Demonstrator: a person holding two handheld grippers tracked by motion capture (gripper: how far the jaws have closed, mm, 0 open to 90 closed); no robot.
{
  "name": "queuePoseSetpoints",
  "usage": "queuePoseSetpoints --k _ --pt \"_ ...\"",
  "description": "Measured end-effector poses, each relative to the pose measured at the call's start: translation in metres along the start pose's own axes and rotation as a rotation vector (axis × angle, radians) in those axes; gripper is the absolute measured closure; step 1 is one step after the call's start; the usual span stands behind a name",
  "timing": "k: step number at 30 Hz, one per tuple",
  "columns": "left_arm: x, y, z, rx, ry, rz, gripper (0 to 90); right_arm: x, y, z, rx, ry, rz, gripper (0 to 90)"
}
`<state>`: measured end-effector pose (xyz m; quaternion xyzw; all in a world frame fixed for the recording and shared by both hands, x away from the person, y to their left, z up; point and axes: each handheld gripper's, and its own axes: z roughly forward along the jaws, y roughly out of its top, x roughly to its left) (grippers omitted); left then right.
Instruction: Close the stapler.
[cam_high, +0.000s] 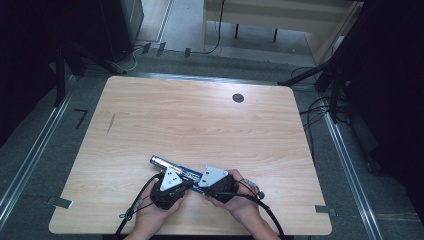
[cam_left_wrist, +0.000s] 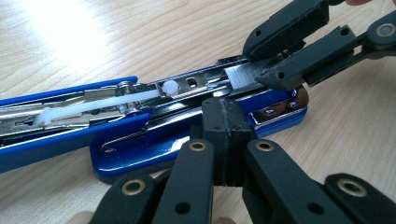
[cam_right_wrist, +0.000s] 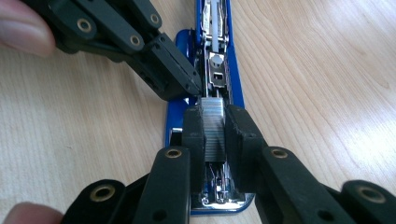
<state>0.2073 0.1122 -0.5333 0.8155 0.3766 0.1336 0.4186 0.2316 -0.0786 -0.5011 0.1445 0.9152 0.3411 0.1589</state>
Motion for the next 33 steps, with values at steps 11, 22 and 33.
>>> queuePoseSetpoints --k 11,22,33 --pt "0.0 0.0 0.0 0.0 0.002 0.002 90.0 -0.011 0.005 -0.003 0.029 0.032 0.067 80.1" --pt "0.0 0.0 0.0 0.0 0.002 0.001 90.0 -0.016 0.01 -0.002 0.068 0.066 0.073 80.0" --pt "0.0 0.0 0.0 0.0 0.002 0.002 90.0 -0.018 0.011 -0.001 0.074 0.08 0.068 79.5"
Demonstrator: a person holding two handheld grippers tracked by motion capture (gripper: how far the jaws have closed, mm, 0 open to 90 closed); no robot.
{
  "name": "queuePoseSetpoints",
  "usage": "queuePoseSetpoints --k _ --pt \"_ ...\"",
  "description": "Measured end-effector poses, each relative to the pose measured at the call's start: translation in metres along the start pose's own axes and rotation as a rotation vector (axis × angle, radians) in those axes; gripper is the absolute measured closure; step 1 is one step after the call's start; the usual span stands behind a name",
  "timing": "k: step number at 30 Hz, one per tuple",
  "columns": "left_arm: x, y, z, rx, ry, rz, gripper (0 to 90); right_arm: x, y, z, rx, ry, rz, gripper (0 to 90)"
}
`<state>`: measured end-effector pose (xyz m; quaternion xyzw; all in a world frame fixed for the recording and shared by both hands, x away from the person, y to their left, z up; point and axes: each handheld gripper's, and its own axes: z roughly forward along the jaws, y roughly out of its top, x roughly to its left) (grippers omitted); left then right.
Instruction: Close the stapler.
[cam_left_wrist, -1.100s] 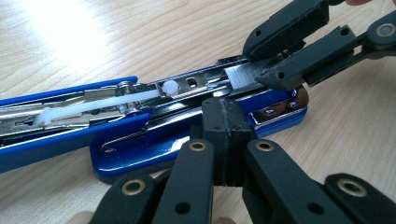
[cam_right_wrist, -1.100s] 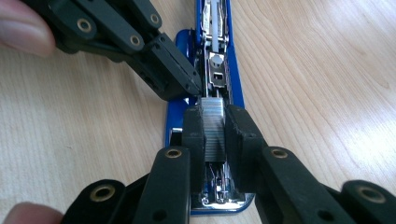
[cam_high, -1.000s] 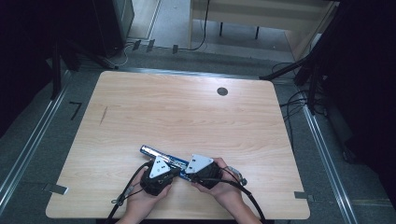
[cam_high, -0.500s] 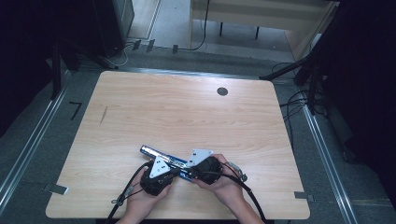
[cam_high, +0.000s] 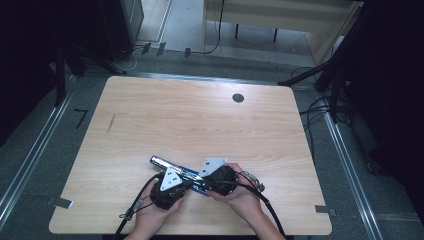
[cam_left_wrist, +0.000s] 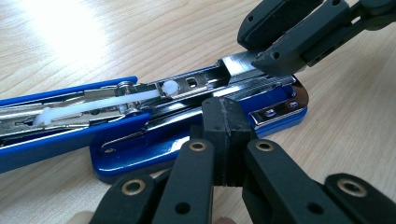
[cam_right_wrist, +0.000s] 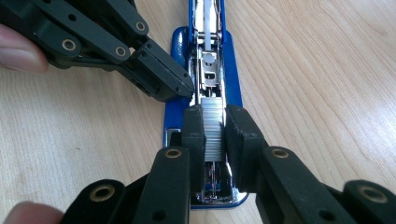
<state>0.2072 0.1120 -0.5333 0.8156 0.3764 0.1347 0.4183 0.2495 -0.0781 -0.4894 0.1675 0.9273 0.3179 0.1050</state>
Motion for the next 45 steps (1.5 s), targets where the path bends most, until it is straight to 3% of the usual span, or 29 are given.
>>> queuePoseSetpoints --k 27,32,39,45 --pt "0.0 0.0 0.0 0.0 -0.003 -0.001 90.0 -0.003 -0.001 -0.003 -0.02 0.021 0.015 78.0" --pt "0.0 0.0 0.0 -0.001 -0.003 -0.003 90.0 -0.004 -0.001 -0.006 -0.045 0.026 0.031 79.2" --pt "0.0 0.0 0.0 0.0 -0.003 -0.003 90.0 -0.002 -0.001 -0.001 -0.087 -0.014 0.025 90.0" --pt "0.0 0.0 0.0 0.001 0.0 -0.001 90.0 -0.004 0.003 0.007 -0.141 -0.003 0.079 90.0"
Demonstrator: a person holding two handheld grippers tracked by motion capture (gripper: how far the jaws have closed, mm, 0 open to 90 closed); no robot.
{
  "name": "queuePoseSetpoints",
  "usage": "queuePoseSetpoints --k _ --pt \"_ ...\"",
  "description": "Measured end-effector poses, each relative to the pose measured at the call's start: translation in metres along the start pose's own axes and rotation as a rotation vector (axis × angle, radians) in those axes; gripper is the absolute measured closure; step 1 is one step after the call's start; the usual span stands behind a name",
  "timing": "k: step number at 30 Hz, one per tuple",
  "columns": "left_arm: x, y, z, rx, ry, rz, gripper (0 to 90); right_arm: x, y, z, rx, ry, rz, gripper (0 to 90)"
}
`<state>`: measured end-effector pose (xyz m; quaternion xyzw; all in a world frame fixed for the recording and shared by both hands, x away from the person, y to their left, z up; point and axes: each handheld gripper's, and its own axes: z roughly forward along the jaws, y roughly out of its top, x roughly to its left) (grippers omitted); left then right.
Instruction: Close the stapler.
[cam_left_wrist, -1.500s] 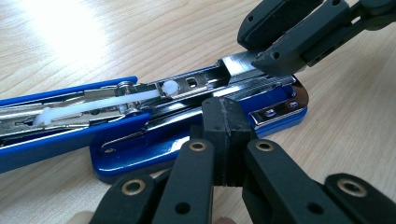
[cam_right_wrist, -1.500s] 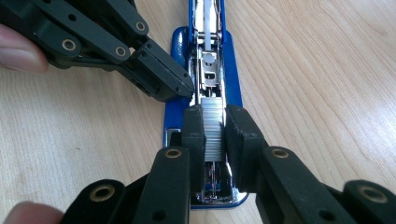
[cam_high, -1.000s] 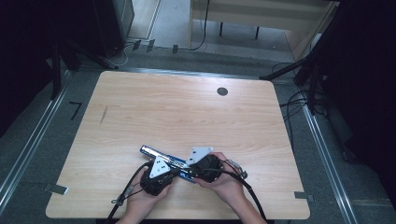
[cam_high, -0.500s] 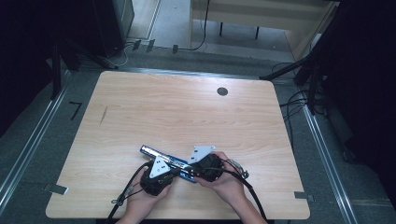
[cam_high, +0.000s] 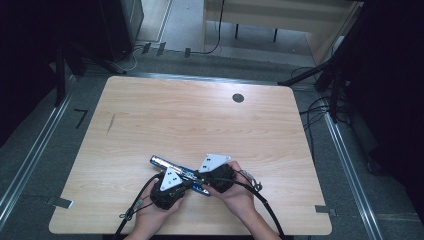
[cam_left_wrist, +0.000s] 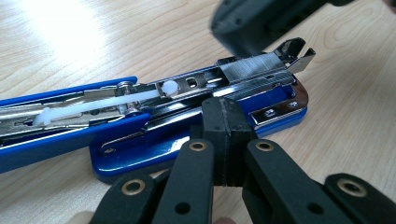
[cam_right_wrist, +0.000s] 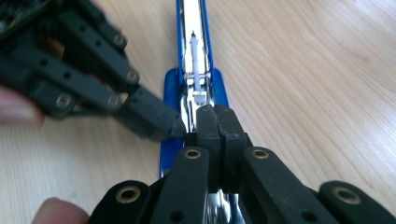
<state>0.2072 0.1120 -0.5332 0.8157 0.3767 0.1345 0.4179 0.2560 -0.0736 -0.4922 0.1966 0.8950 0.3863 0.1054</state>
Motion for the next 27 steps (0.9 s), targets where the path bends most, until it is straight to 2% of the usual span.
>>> queuePoseSetpoints --k 3,10,21,27 --pt "0.0 0.0 0.0 -0.001 -0.002 -0.001 90.0 0.0 0.001 0.006 0.006 0.006 0.012 90.0" --pt "0.0 0.0 0.0 0.0 -0.004 -0.002 90.0 0.003 0.0 0.011 0.038 0.006 -0.01 90.0" --pt "0.002 0.0 0.0 0.003 -0.012 -0.01 90.0 0.001 -0.007 0.003 0.059 0.009 -0.008 90.0" --pt "0.005 -0.001 -0.003 -0.001 -0.011 -0.033 90.0 -0.001 -0.009 -0.002 0.056 0.005 -0.005 90.0"
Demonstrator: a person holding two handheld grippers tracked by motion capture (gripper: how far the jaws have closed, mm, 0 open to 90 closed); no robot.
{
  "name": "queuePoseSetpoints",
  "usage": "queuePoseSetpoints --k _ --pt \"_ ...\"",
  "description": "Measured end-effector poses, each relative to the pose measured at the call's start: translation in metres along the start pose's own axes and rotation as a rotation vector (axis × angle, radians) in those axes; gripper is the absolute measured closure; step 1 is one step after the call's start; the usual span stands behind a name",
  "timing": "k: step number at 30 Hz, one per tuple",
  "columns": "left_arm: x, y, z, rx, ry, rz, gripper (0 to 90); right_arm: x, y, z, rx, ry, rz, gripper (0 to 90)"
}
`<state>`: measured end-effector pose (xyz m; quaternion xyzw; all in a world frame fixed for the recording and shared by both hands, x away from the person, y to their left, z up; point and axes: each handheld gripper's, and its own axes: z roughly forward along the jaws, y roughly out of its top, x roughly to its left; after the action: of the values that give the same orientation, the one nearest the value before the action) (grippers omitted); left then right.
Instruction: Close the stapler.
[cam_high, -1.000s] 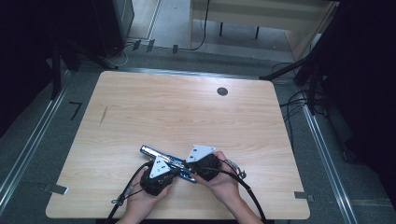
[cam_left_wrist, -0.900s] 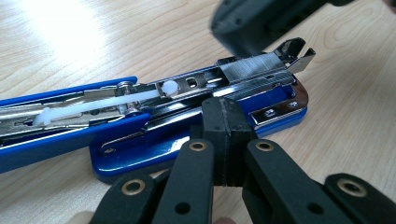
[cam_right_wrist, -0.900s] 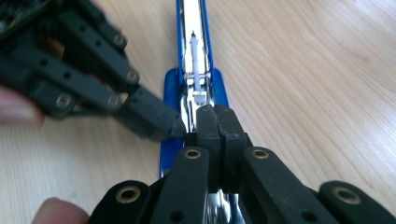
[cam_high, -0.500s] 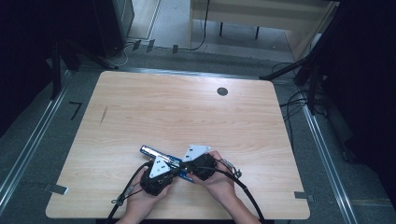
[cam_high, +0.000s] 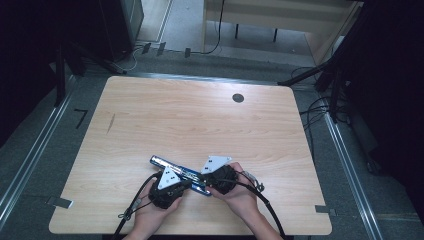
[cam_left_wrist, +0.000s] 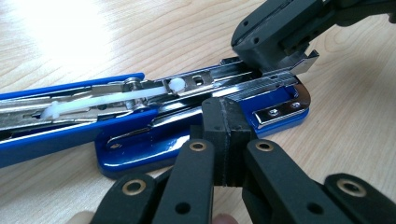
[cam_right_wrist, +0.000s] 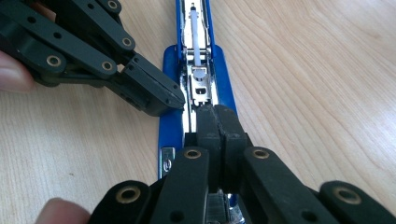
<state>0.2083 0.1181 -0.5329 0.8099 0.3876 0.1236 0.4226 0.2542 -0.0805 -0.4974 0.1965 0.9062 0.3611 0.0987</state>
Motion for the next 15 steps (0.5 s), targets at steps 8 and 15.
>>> queuePoseSetpoints --k 8,15 --pt "0.01 -0.003 -0.012 -0.005 0.008 -0.029 90.0 -0.002 0.005 -0.005 -0.027 0.006 0.012 90.0" --pt "0.036 -0.009 -0.032 -0.012 0.045 -0.094 90.0 0.003 0.017 0.001 -0.031 0.017 -0.005 90.0"
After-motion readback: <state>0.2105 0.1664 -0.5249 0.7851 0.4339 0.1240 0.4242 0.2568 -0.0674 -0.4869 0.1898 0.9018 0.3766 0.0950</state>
